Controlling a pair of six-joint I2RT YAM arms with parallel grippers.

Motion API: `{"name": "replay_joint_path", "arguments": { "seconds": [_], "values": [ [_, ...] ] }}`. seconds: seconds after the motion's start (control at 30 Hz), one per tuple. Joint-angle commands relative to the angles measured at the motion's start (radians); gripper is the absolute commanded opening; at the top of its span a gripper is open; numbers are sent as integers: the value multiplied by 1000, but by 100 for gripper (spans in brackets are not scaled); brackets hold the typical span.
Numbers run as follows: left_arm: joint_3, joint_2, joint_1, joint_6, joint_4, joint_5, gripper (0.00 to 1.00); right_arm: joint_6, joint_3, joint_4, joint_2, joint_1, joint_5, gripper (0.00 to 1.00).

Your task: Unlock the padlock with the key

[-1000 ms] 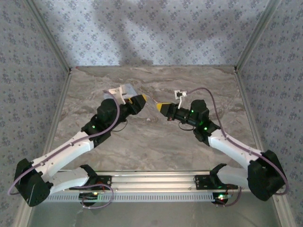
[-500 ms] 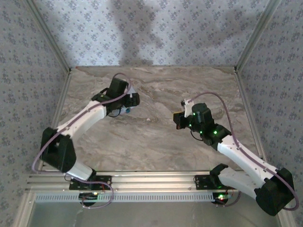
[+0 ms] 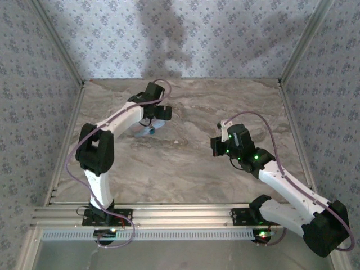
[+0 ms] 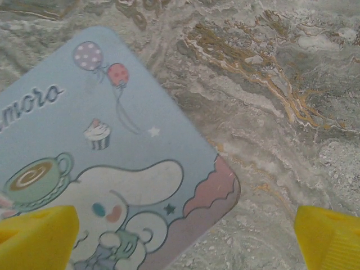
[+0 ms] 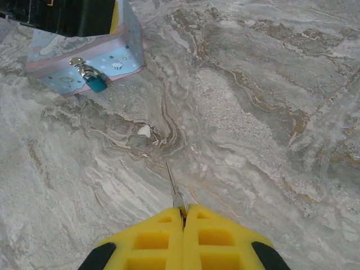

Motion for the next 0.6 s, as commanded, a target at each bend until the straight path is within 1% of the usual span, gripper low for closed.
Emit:
{"name": "replay_joint_path", "arguments": {
  "seconds": [0.0,0.13,0.33,0.57],
  "values": [
    [62,38,-8,58,-29,29,98,-7,-6,-29,-20,-11,10,0],
    [92,77,-24,83,-40,29,98,-7,-12,-45,-28,-25,3,0],
    [88,105,-43,87,-49,38,98,-2,-19,-76,-45,-67,-27,0],
    [27,82,-89,83,-46,28,98,10,-22,-125,-80,-148,-122,0]
  ]
}}
